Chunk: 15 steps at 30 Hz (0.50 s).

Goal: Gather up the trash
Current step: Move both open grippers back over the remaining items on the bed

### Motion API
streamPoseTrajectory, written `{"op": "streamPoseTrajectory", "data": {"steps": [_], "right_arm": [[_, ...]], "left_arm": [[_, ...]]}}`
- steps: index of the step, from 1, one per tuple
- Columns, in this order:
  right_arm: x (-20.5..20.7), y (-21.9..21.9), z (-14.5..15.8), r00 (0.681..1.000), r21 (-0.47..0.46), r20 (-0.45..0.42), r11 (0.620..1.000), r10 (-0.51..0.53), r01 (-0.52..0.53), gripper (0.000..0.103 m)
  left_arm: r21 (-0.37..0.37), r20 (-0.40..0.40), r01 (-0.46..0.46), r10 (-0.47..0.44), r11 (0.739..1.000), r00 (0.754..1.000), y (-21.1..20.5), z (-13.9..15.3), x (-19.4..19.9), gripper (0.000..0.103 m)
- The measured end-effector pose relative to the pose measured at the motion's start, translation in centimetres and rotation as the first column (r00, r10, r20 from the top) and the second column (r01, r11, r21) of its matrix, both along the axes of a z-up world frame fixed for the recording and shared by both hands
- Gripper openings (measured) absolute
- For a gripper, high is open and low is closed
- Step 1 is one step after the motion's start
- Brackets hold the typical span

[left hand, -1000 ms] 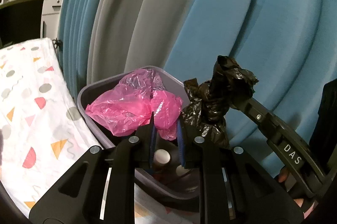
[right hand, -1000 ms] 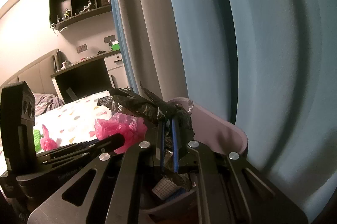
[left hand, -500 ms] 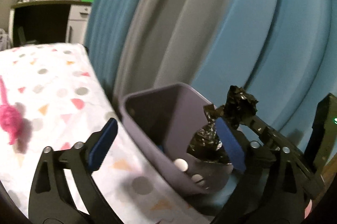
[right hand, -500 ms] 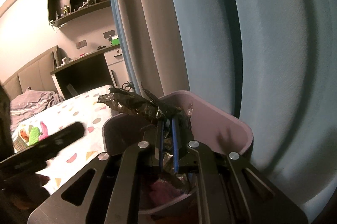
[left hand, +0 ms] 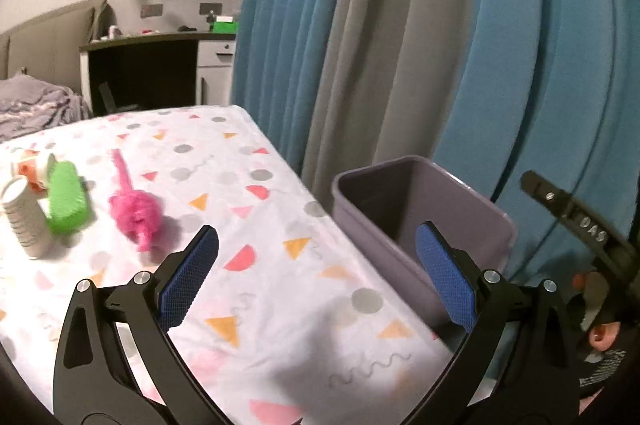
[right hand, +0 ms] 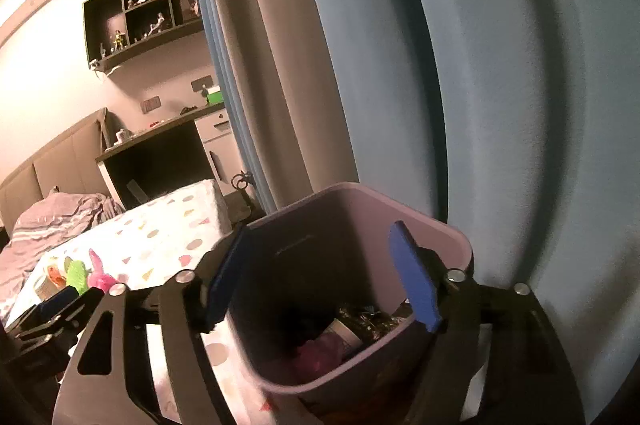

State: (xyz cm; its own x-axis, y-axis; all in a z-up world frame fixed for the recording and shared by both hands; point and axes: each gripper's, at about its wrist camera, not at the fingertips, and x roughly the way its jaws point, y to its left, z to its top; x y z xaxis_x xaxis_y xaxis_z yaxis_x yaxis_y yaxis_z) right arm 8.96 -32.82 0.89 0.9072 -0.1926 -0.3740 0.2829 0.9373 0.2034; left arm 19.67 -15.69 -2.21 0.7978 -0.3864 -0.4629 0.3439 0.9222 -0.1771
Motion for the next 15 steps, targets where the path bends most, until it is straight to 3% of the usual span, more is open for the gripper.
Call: {"op": "streamPoseTrajectory", "data": {"steps": [7,15], "right_arm": [[-1.8,2.7,0.6,0.999,-0.004,0.012,0.999,0.032,-0.032,0.084],[-2.4,6.8,0.5,0.995,0.006,-0.004,0.995,0.103,-0.103,0.087]], "left_arm": [[0.026,0.019,-0.054,0.053,0.998,0.998,2.9,0.5,-2.3,0.097],[0.077,0.008,-0.180,0.180,0.981,0.984,8.2,-0.1,-3.7,0.097]]}}
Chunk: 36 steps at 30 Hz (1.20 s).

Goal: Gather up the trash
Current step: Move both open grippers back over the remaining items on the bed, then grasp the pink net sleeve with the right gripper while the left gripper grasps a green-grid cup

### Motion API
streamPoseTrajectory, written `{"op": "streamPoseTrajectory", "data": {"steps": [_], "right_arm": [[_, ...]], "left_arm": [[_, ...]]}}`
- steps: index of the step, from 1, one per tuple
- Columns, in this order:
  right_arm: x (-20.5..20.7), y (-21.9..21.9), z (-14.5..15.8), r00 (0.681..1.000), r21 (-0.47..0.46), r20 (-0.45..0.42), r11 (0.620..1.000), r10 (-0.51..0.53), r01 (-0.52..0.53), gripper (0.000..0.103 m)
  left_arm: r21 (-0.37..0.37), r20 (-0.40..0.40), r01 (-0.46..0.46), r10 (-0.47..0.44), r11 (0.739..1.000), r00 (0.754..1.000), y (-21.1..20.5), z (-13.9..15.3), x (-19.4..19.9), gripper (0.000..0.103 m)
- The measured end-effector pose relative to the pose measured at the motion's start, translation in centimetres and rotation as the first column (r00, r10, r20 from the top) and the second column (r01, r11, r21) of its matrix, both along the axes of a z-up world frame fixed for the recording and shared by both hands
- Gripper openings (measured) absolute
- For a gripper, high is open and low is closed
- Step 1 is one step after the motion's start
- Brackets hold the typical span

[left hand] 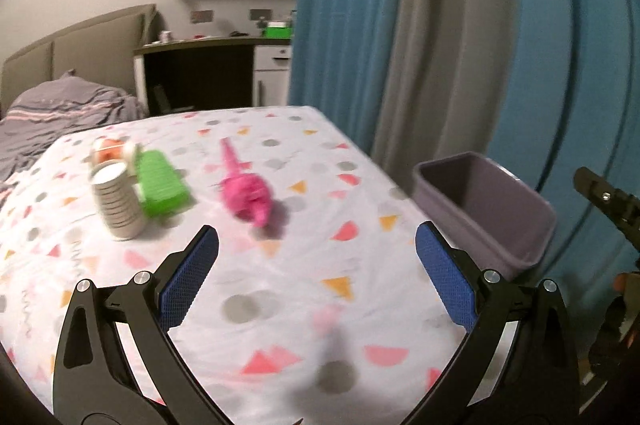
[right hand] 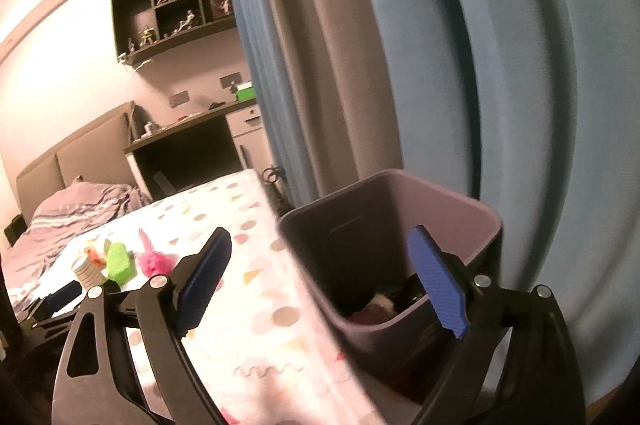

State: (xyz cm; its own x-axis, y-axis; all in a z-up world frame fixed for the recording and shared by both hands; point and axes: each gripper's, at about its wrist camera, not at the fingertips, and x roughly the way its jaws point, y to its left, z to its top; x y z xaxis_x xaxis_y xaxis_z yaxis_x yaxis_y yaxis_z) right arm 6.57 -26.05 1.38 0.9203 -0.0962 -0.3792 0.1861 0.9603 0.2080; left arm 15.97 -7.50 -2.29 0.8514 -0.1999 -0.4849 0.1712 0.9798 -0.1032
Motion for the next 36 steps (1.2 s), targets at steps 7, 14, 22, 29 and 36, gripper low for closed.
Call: {"op": "streamPoseTrajectory", "data": {"steps": [7,14,22,29,36], "right_arm": [[0.7,3.6,0.2,0.998,-0.022,-0.019,0.998,0.065,-0.066,0.087],[1.9,7.2,-0.3,0.990,-0.035,-0.044,0.991,0.131,-0.132,0.087],[3.7,10.8,-1.1,0.978,-0.058,-0.088,0.979,0.188,-0.193,0.087],[6.7,14.5,-2.5,0.961,-0.103,-0.145,0.963,0.235,-0.251,0.089],[11.6,18.2,-4.5,0.937,-0.155,-0.238,0.942,0.255,-0.296,0.089]], "left_arm": [[0.006,-0.014,-0.090,0.090,0.996,0.996,4.8,-0.4,-0.9,0.097],[0.012,-0.037,-0.163,0.164,0.987,0.986,9.1,-1.1,-1.1,0.097],[0.017,-0.070,-0.200,0.201,0.980,0.977,12.7,-2.1,-0.4,0.097],[0.006,-0.082,-0.219,0.219,0.976,0.972,15.0,-2.5,1.1,0.097],[-0.007,-0.097,-0.239,0.238,0.971,0.967,17.2,-3.0,3.1,0.097]]}}
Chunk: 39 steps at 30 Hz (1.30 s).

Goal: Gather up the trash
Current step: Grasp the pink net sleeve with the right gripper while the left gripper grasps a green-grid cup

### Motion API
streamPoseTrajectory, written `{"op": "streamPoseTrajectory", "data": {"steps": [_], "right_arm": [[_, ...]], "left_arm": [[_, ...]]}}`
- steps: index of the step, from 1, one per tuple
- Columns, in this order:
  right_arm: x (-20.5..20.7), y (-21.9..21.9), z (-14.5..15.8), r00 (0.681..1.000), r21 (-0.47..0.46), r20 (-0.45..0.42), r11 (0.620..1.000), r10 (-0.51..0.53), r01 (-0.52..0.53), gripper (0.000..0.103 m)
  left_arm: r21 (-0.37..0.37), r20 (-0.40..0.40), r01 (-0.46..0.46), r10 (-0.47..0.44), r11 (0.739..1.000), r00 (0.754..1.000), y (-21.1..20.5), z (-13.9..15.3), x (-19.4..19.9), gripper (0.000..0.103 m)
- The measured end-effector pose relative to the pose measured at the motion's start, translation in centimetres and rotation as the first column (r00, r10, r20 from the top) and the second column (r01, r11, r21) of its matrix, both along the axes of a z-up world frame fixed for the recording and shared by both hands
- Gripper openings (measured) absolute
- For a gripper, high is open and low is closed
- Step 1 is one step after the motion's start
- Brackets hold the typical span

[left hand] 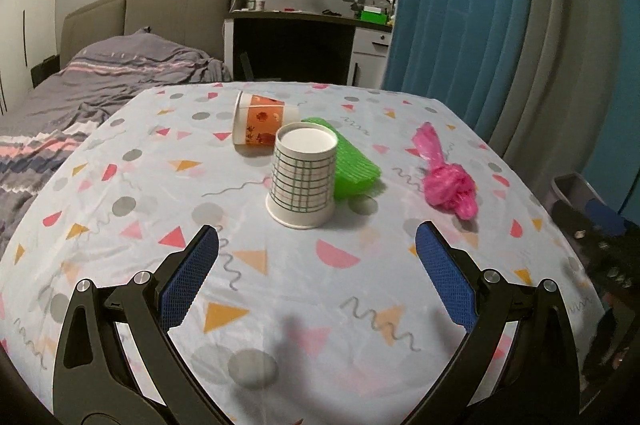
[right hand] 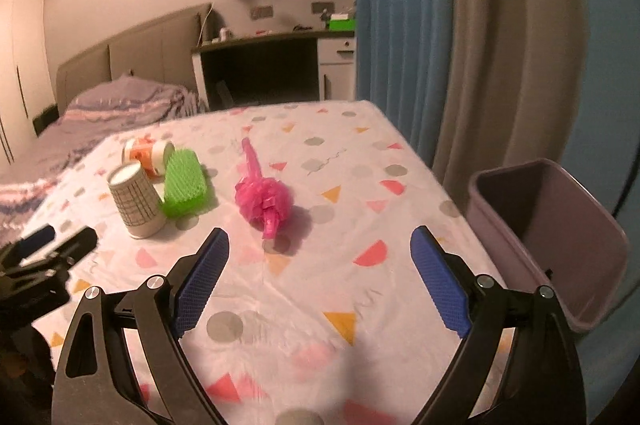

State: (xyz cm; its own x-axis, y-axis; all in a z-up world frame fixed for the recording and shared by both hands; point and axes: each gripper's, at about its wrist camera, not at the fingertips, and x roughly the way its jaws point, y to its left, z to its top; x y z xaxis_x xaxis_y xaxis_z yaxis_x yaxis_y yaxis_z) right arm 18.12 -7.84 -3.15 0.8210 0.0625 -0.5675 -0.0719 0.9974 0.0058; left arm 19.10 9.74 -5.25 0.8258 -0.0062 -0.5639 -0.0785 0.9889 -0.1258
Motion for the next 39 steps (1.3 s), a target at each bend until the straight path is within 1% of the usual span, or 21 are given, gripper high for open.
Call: {"op": "streamPoseTrajectory", "data": {"steps": [2,8,15,19,20,21,26,27,28,31,34,35,37,39], "right_arm": [[1.3,0.6,-0.7,1.000,-0.010,-0.028,1.000,0.013,-0.014,0.089],[5.0,1.9,-2.2,0.996,0.000,-0.087,1.000,0.028,-0.028,0.089],[7.7,3.3,-3.2,0.992,-0.012,-0.115,0.999,0.044,-0.046,0.089],[8.8,3.2,-4.0,0.987,0.014,-0.156,0.999,0.045,-0.043,0.088],[9.0,3.1,-4.2,0.984,0.021,-0.170,0.999,0.047,-0.044,0.086],[9.0,3.0,-4.2,0.983,0.026,-0.175,0.999,0.050,-0.046,0.081],[9.2,2.5,-4.3,0.981,0.048,-0.191,0.998,0.047,-0.038,0.072],[9.1,2.5,-4.3,0.980,0.050,-0.192,0.998,0.047,-0.038,0.068],[9.1,2.6,-4.3,0.980,0.050,-0.193,0.998,0.049,-0.040,0.065],[9.1,2.7,-4.3,0.979,0.050,-0.195,0.997,0.062,-0.053,0.060],[9.2,2.7,-4.4,0.978,0.048,-0.200,0.997,0.066,-0.057,0.057],[9.2,2.8,-4.4,0.977,0.047,-0.204,0.997,0.066,-0.058,0.057],[9.4,2.8,-4.5,0.975,0.047,-0.213,0.997,0.067,-0.058,0.051],[9.4,2.8,-4.6,0.973,0.049,-0.220,0.997,0.068,-0.059,0.047]], "left_arm": [[-0.008,-0.012,0.002,-0.002,1.000,1.000,0.4,-0.3,0.6,0.097],[-0.039,-0.044,0.021,-0.023,0.999,0.999,1.0,-1.1,2.4,0.097],[-0.046,-0.059,0.031,-0.034,0.998,0.998,1.3,-1.6,4.4,0.097],[-0.045,-0.069,0.033,-0.036,0.998,0.997,1.2,-1.9,5.7,0.097],[-0.043,-0.072,0.032,-0.035,0.999,0.997,1.2,-2.0,6.0,0.097],[-0.043,-0.073,0.032,-0.035,0.999,0.997,1.2,-2.0,6.2,0.097],[-0.037,-0.085,0.023,-0.026,0.999,0.996,1.0,-2.5,8.0,0.097],[-0.038,-0.088,0.020,-0.023,0.999,0.996,1.0,-2.5,8.3,0.097],[-0.041,-0.088,0.016,-0.020,0.999,0.996,1.0,-2.5,8.6,0.097],[-0.055,-0.095,0.013,-0.018,0.998,0.995,1.1,-2.6,9.3,0.097],[-0.079,-0.104,0.014,-0.023,0.997,0.994,1.4,-2.9,9.9,0.097],[-0.084,-0.111,0.010,-0.019,0.996,0.994,1.5,-2.9,10.1,0.096],[-0.088,-0.115,0.011,-0.021,0.996,0.993,1.6,-3.0,10.4,0.094],[-0.092,-0.120,0.019,-0.030,0.996,0.992,1.6,-3.2,10.6,0.088]]}}
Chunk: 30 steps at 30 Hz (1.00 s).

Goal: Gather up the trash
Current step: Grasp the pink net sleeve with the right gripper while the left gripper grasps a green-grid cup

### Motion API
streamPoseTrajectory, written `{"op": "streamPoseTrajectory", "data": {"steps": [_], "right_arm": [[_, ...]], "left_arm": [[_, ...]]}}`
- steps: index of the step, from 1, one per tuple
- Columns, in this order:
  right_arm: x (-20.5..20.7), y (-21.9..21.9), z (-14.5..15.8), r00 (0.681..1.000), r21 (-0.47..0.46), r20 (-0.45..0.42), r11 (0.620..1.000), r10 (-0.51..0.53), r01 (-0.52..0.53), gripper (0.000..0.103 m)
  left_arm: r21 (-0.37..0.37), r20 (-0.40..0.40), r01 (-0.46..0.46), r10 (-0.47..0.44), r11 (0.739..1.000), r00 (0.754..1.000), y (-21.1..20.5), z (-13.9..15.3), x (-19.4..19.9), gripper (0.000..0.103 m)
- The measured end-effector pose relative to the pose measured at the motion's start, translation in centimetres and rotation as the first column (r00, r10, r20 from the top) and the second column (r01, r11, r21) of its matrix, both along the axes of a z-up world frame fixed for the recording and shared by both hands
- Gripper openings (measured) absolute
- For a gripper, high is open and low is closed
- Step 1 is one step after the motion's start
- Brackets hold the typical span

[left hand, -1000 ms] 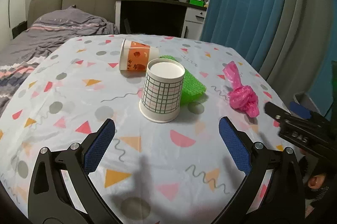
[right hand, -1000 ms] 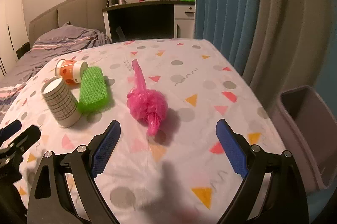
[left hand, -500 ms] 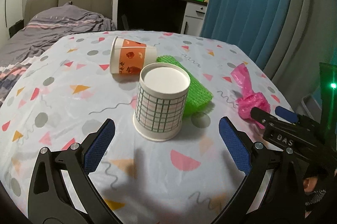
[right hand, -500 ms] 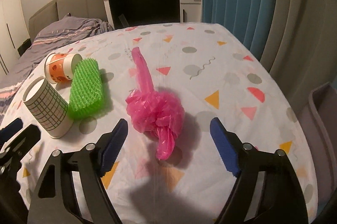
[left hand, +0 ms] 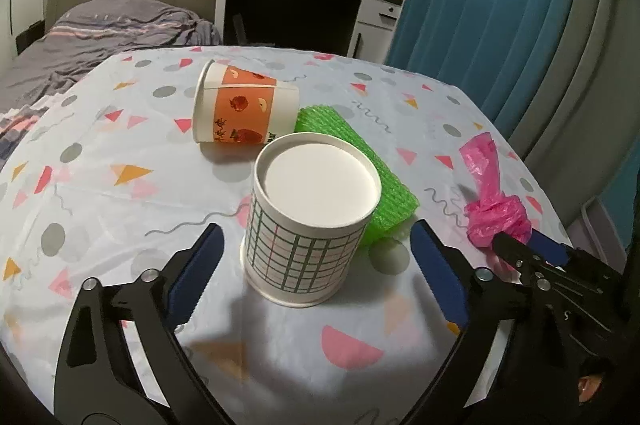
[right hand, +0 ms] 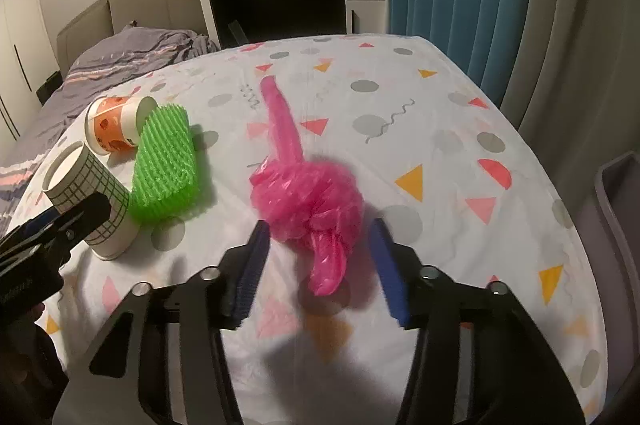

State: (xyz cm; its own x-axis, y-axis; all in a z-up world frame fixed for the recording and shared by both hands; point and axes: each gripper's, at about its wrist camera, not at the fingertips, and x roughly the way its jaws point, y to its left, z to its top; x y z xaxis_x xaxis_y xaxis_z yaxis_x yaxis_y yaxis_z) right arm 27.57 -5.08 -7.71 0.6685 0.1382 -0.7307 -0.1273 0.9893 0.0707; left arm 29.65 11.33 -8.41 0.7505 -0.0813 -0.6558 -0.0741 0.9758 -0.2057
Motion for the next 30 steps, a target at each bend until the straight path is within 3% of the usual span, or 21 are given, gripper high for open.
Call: {"op": "streamPoseTrajectory", "data": {"steps": [13,23,30], "right_arm": [[0.0,-0.5,-0.2,1.000,0.025,-0.018,1.000,0.001,-0.001,0.016],[-0.1,-0.8,-0.1,1.000,0.049,-0.016,0.999,0.003,-0.002,0.007],[-0.7,-1.1,0.3,1.000,0.078,0.015,0.997,-0.009,0.008,0.005]], "left_arm": [[-0.075,-0.026,0.026,-0.028,0.997,0.999,0.9,-0.7,0.7,0.065],[-0.108,-0.005,0.040,-0.041,0.993,0.999,1.4,-0.6,0.5,0.062],[-0.059,0.000,0.026,-0.026,0.998,1.000,1.0,-0.2,-0.3,0.061]]}}
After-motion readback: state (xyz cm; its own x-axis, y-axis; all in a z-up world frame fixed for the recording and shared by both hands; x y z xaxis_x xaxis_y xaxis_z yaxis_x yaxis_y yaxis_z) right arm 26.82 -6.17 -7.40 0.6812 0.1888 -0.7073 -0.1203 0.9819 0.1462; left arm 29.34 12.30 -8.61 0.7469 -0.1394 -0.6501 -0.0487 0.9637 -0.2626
